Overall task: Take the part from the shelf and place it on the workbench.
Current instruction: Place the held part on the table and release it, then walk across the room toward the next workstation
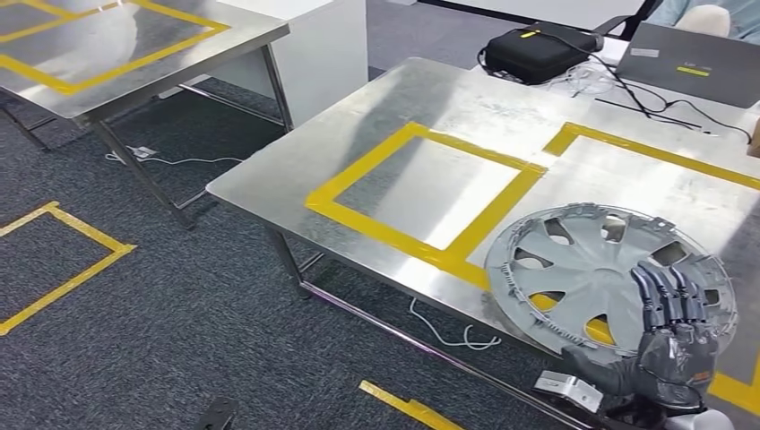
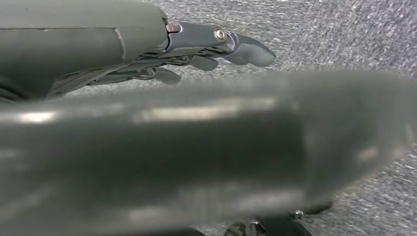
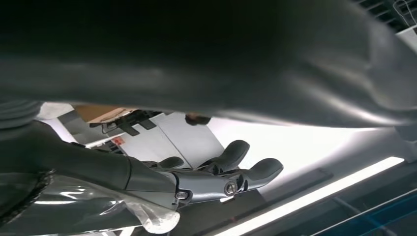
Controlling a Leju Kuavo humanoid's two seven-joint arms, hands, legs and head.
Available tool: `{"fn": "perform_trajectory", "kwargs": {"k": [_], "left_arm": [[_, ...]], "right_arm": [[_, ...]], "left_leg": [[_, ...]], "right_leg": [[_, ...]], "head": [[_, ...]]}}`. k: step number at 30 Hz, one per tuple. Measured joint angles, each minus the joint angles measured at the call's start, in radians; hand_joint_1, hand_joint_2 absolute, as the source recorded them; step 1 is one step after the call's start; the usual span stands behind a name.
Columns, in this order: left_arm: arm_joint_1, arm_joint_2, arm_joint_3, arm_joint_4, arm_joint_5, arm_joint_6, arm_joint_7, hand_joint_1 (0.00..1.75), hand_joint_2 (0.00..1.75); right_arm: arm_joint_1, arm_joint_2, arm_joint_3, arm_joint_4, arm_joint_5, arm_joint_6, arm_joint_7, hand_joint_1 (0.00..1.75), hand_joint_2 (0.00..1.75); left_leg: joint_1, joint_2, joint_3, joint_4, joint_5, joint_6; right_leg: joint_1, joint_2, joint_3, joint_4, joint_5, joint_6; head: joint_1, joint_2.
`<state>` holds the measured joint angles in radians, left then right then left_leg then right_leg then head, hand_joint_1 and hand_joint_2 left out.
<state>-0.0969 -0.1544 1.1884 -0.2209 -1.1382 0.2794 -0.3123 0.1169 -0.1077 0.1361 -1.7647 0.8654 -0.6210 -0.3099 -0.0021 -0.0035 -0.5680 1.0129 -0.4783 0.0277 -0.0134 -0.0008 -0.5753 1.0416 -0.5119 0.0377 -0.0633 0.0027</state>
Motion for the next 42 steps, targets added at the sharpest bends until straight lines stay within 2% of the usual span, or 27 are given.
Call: {"fn": "perform_trajectory", "kwargs": {"k": [1, 4, 6, 7, 9, 10, 11, 12, 14, 16, 19, 21, 22, 24, 25, 26, 27, 28, 30, 31, 32, 35, 36, 38, 40, 41, 42], "left_arm": [[0.0, 0.0, 0.002, 0.0, 0.003, -0.001, 0.0, 0.0, 0.0], [-0.001, 0.001, 0.008, 0.0, 0.013, -0.001, 0.004, 0.0, 0.0], [-0.002, 0.002, 0.012, 0.0, 0.017, 0.003, 0.013, 0.0, 0.0], [-0.002, 0.003, 0.015, 0.0, 0.017, 0.004, 0.019, 0.0, 0.0], [-0.001, 0.003, 0.02, 0.0, 0.017, 0.006, 0.033, 0.0, 0.0], [0.001, 0.003, 0.021, 0.0, 0.017, 0.006, 0.038, 0.0, 0.0], [0.002, 0.003, 0.023, 0.0, 0.017, 0.006, 0.041, 0.0, 0.0], [0.003, 0.003, 0.023, 0.0, 0.017, 0.006, 0.042, 0.0, 0.0], [0.003, 0.004, 0.023, 0.0, 0.017, 0.005, 0.044, 0.0, 0.0], [0.001, 0.004, 0.024, 0.0, 0.017, 0.005, 0.047, 0.0, 0.0], [0.003, 0.003, 0.027, 0.0, 0.018, 0.004, 0.058, 0.0, 0.0], [0.005, 0.003, 0.029, 0.0, 0.019, 0.004, 0.063, 0.0, 0.0], [0.005, 0.003, 0.03, 0.0, 0.02, 0.003, 0.064, 0.0, 0.0], [0.004, 0.003, 0.032, 0.0, 0.024, -0.002, 0.064, 0.0, 0.0], [0.005, 0.003, 0.033, 0.0, 0.026, -0.006, 0.063, 0.0, 0.0], [0.005, 0.003, 0.034, 0.0, 0.027, -0.009, 0.063, 0.0, 0.0], [0.005, 0.003, 0.036, 0.0, 0.029, -0.011, 0.062, 0.0, 0.0], [0.005, 0.003, 0.037, 0.0, 0.03, -0.013, 0.06, 0.0, 0.0], [0.005, 0.003, 0.038, 0.0, 0.031, -0.015, 0.054, 0.0, 0.0], [0.004, 0.003, 0.038, 0.0, 0.031, -0.016, 0.052, 0.0, 0.0], [0.004, 0.003, 0.038, 0.0, 0.031, -0.016, 0.049, 0.0, 0.0], [0.004, 0.004, 0.039, 0.0, 0.032, -0.017, 0.045, 0.0, 0.0], [0.005, 0.005, 0.04, 0.0, 0.034, -0.016, 0.042, 0.0, 0.0], [0.005, 0.006, 0.045, 0.0, 0.038, -0.014, 0.031, 0.0, 0.0], [0.006, 0.006, 0.049, 0.0, 0.041, -0.009, 0.022, 0.0, 0.0], [0.006, 0.006, 0.05, 0.0, 0.043, -0.006, 0.019, 0.0, 0.0], [0.006, 0.006, 0.051, 0.0, 0.045, -0.004, 0.018, 0.0, 0.0]], "right_arm": [[-0.001, 0.002, 0.002, -0.005, -0.003, 0.0, 0.0, 0.0, 0.0], [0.0, 0.006, 0.008, -0.021, -0.009, -0.002, -0.002, 0.0, 0.0], [0.001, 0.011, 0.011, -0.035, -0.015, -0.006, -0.003, 0.0, 0.0], [0.002, 0.015, 0.013, -0.042, -0.02, -0.01, -0.005, 0.0, 0.0], [0.008, 0.022, 0.016, -0.056, -0.03, -0.02, -0.012, 0.0, 0.0], [0.011, 0.024, 0.016, -0.061, -0.033, -0.023, -0.015, 0.0, 0.0], [0.014, 0.026, 0.016, -0.065, -0.034, -0.025, -0.017, 0.0, 0.0], [0.016, 0.027, 0.017, -0.069, -0.035, -0.026, -0.018, 0.0, 0.0], [0.02, 0.031, 0.018, -0.078, -0.036, -0.029, -0.018, 0.0, 0.0], [0.027, 0.035, 0.018, -0.094, -0.039, -0.043, -0.021, 0.0, 0.0], [0.048, 0.043, 0.018, -0.13, -0.044, -0.063, -0.033, 0.0, 0.0], [0.067, 0.047, 0.017, -0.156, -0.047, -0.068, -0.038, 0.0, 0.0], [0.075, 0.05, 0.016, -0.167, -0.049, -0.069, -0.04, 0.0, 0.0], [0.089, 0.056, 0.012, -0.181, -0.053, -0.071, -0.047, 0.0, 0.0], [0.095, 0.06, 0.011, -0.185, -0.055, -0.071, -0.05, 0.0, 0.0], [0.101, 0.062, 0.011, -0.187, -0.057, -0.071, -0.053, 0.0, 0.0], [0.104, 0.063, 0.01, -0.188, -0.058, -0.071, -0.054, 0.0, 0.0], [0.106, 0.065, 0.01, -0.189, -0.059, -0.071, -0.054, 0.0, 0.0], [0.105, 0.068, 0.009, -0.192, -0.06, -0.071, -0.054, 0.0, 0.0], [0.104, 0.07, 0.009, -0.194, -0.061, -0.071, -0.054, 0.0, 0.0], [0.104, 0.072, 0.009, -0.196, -0.061, -0.072, -0.054, 0.0, 0.0], [0.107, 0.076, 0.008, -0.199, -0.062, -0.072, -0.054, 0.0, 0.0], [0.108, 0.077, 0.008, -0.2, -0.062, -0.072, -0.054, 0.0, 0.0], [0.111, 0.079, 0.007, -0.204, -0.062, -0.073, -0.055, 0.0, 0.0], [0.117, 0.081, 0.006, -0.208, -0.062, -0.073, -0.056, 0.0, 0.0], [0.12, 0.081, 0.005, -0.21, -0.063, -0.073, -0.057, 0.0, 0.0], [0.123, 0.082, 0.004, -0.211, -0.063, -0.073, -0.058, 0.0, 0.0]], "left_leg": [[-0.001, 0.0, -0.002, 0.002, 0.0, -0.004], [-0.001, 0.0, -0.003, 0.003, 0.0, -0.019], [0.002, -0.001, -0.016, 0.038, -0.028, -0.031], [0.004, 0.0, -0.036, 0.086, -0.058, -0.036], [0.008, 0.0, -0.096, 0.224, -0.126, -0.045], [0.009, 0.0, -0.118, 0.277, -0.143, -0.047], [0.009, 0.0, -0.125, 0.295, -0.141, -0.047], [0.01, 0.0, -0.114, 0.273, -0.118, -0.047], [0.01, 0.0, -0.048, 0.138, -0.048, -0.042], [0.008, -0.001, 0.005, 0.025, -0.011, -0.035], [0.004, -0.002, 0.011, 0.001, -0.008, -0.02], [0.007, 0.0, 0.01, -0.005, -0.001, -0.006], [0.008, 0.001, 0.008, -0.008, 0.003, 0.0], [0.006, 0.003, 0.001, -0.009, 0.007, 0.008], [0.005, 0.003, -0.002, -0.008, 0.009, 0.01], [0.003, 0.004, -0.005, -0.008, 0.011, 0.011], [0.002, 0.004, -0.006, -0.008, 0.012, 0.011], [0.001, 0.004, -0.007, -0.008, 0.014, 0.01], [-0.002, 0.004, -0.009, -0.004, 0.016, 0.006], [-0.004, 0.004, -0.012, -0.002, 0.018, 0.002], [-0.006, 0.003, -0.015, 0.001, 0.019, -0.002], [-0.004, 0.003, -0.022, 0.004, 0.024, -0.02], [-0.003, 0.003, -0.027, 0.017, 0.012, -0.026], [0.001, 0.002, -0.056, 0.097, -0.049, -0.037], [0.006, 0.002, -0.098, 0.222, -0.122, -0.046], [0.008, 0.002, -0.108, 0.264, -0.14, -0.049], [0.01, 0.002, -0.105, 0.276, -0.14, -0.051]], "right_leg": [[0.001, 0.001, 0.015, -0.029, 0.005, -0.004], [0.003, 0.002, 0.02, -0.038, 0.008, -0.018], [-0.001, 0.0, 0.023, -0.043, 0.013, -0.029], [-0.003, -0.001, 0.024, -0.045, 0.015, -0.033], [-0.003, -0.002, 0.023, -0.045, 0.015, -0.035], [-0.003, -0.003, 0.022, -0.045, 0.015, -0.036], [-0.003, -0.002, 0.022, -0.045, 0.015, -0.035], [-0.003, -0.002, 0.023, -0.044, 0.015, -0.035], [-0.003, -0.001, 0.025, -0.044, 0.015, -0.034], [0.0, 0.0, 0.024, -0.041, 0.014, -0.026], [0.001, 0.0, 0.019, -0.042, 0.017, -0.009], [-0.001, 0.0, 0.006, -0.022, -0.004, 0.001], [-0.002, 0.0, -0.012, 0.016, -0.032, 0.004], [-0.002, 0.0, -0.069, 0.146, -0.103, 0.007], [-0.002, 0.0, -0.095, 0.206, -0.128, 0.008], [-0.001, 0.0, -0.107, 0.239, -0.136, 0.008], [-0.001, 0.0, -0.098, 0.23, -0.123, 0.007], [-0.001, 0.0, -0.069, 0.183, -0.095, 0.004], [0.001, -0.001, 0.013, 0.04, -0.038, -0.004], [0.002, -0.001, 0.042, -0.012, -0.024, -0.008], [0.003, -0.001, 0.057, -0.04, -0.02, -0.01], [0.004, -0.001, 0.057, -0.05, -0.011, -0.023], [0.002, -0.002, 0.056, -0.053, -0.006, -0.028], [-0.001, -0.005, 0.053, -0.057, 0.003, -0.037], [0.0, -0.007, 0.045, -0.055, 0.009, -0.041], [0.0, -0.007, 0.041, -0.054, 0.011, -0.041], [0.0, -0.007, 0.036, -0.052, 0.013, -0.04]], "head": [[-0.001, 0.0], [-0.001, 0.0], [-0.002, 0.0], [-0.003, 0.0], [-0.004, 0.0], [-0.004, 0.0], [-0.004, 0.0], [-0.004, 0.0], [-0.004, 0.0], [-0.003, 0.0], [-0.003, 0.0], [-0.001, 0.0], [0.0, 0.0], [0.001, 0.0], [0.001, 0.0], [0.001, 0.0], [0.001, 0.0], [0.001, 0.0], [0.002, 0.0], [0.001, 0.0], [0.0, 0.0], [0.0, 0.0], [-0.001, 0.0], [-0.003, 0.0], [-0.006, 0.0], [-0.006, 0.0], [-0.006, 0.0]]}}
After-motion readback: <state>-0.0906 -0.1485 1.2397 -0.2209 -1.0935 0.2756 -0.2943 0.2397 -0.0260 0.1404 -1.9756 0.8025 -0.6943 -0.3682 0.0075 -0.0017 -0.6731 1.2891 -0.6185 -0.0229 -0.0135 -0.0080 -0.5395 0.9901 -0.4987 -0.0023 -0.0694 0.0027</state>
